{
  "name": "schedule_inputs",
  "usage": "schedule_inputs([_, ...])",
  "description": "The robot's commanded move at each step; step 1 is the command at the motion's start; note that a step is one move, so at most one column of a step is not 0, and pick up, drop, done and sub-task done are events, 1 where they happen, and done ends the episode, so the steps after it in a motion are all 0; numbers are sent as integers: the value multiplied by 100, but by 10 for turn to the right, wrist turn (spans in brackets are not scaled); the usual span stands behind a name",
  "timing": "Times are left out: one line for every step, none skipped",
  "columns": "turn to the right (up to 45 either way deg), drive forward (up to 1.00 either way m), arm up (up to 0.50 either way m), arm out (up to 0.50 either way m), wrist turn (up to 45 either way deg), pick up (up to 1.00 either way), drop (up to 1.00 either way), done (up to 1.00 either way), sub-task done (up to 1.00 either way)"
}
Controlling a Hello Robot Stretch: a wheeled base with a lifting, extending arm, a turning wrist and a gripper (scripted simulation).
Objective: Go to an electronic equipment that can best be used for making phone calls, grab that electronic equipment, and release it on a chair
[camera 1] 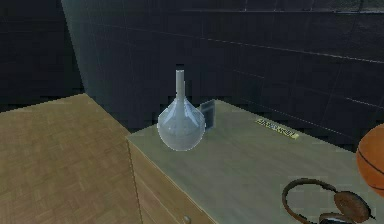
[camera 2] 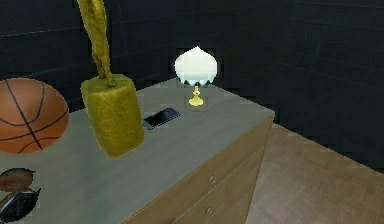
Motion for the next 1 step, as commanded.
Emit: schedule_inputs([0,0,38,0,0,0,0,0,0])
